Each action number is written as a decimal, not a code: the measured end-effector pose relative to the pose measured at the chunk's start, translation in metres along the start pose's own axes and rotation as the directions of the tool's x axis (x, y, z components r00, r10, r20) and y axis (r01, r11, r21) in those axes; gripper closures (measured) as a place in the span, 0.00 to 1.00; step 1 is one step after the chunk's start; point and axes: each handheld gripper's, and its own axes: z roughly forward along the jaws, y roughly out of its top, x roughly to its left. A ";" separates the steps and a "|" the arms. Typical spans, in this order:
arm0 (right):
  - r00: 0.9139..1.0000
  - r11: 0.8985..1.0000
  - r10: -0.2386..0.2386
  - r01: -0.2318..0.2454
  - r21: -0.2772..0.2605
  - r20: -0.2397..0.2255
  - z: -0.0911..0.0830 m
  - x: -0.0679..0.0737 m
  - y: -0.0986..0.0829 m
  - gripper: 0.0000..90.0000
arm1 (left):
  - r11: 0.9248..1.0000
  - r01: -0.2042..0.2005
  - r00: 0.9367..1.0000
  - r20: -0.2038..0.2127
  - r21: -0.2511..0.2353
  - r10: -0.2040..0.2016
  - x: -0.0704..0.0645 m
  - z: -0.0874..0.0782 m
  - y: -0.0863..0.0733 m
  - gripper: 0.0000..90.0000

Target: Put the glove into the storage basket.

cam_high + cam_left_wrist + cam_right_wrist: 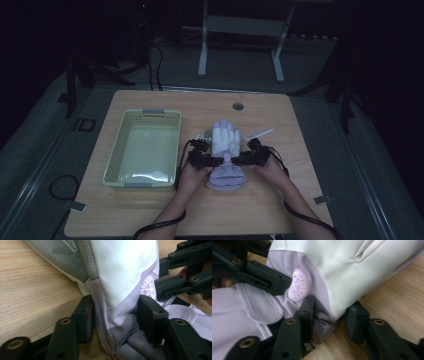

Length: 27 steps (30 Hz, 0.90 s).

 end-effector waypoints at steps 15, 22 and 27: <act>0.995 0.995 -0.046 0.054 -0.084 0.088 -0.018 0.016 -0.003 0.90 | 0.996 -0.087 0.996 -0.016 -0.008 0.087 -0.023 -0.011 0.009 0.77; 0.993 0.988 -0.053 0.067 -0.141 0.104 -0.038 0.022 -0.004 0.90 | 0.989 -0.143 0.990 0.000 -0.036 0.143 -0.043 -0.024 0.019 0.78; 0.991 0.980 -0.066 0.087 -0.179 0.116 -0.058 0.029 -0.002 0.90 | 0.983 -0.175 0.984 0.014 -0.050 0.176 -0.057 -0.036 0.027 0.78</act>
